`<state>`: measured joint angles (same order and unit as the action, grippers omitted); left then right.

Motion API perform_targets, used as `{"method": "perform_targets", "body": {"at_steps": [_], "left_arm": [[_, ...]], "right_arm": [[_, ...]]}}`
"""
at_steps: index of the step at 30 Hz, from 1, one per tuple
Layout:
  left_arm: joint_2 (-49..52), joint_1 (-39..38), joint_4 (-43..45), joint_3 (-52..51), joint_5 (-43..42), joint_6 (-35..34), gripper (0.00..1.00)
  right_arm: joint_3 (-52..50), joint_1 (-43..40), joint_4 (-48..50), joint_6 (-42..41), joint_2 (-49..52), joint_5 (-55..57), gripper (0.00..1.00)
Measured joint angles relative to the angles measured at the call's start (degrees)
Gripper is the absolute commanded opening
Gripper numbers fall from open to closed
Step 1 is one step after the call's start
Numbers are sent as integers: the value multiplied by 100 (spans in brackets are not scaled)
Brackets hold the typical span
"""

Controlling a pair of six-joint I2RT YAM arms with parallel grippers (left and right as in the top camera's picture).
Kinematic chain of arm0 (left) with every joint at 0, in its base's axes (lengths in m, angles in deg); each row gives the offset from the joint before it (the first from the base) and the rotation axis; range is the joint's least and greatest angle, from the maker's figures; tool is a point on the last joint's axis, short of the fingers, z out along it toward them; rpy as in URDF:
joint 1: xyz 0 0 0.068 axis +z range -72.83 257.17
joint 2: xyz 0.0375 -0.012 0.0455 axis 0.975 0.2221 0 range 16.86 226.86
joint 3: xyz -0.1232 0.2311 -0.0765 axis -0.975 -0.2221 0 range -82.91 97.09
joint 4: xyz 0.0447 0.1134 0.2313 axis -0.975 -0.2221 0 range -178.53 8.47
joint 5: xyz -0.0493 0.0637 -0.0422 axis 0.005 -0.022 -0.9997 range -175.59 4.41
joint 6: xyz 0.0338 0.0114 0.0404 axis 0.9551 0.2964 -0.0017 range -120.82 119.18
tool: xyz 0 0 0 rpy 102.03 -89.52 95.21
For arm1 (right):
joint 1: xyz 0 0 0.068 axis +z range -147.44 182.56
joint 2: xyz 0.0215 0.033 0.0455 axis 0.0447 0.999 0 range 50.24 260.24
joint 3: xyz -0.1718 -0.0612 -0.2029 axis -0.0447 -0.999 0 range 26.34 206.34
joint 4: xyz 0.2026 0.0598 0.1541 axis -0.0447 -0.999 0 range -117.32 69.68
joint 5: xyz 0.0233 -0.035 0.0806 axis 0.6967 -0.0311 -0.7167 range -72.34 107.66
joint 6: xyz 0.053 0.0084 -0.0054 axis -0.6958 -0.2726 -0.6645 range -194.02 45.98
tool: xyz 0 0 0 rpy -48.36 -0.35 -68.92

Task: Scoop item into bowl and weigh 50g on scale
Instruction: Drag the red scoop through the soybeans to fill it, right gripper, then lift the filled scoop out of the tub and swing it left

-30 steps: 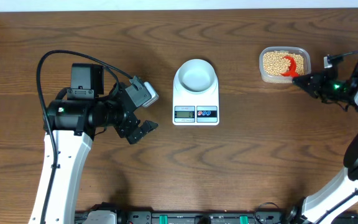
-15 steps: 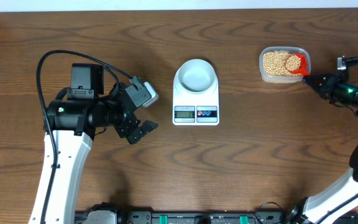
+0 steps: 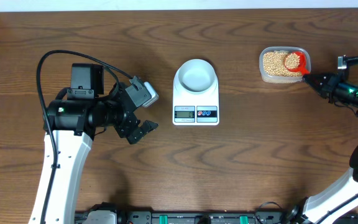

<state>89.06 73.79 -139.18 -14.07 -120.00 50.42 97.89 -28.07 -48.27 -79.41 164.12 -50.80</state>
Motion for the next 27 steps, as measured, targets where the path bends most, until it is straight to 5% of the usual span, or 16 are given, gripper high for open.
{"method": "perform_targets", "body": {"at_steps": [27], "left_arm": [[0, 0, 0, 0, 0, 0, 99]], "right_arm": [[-4, 533, 542, -533, 0, -717, 1]]}}
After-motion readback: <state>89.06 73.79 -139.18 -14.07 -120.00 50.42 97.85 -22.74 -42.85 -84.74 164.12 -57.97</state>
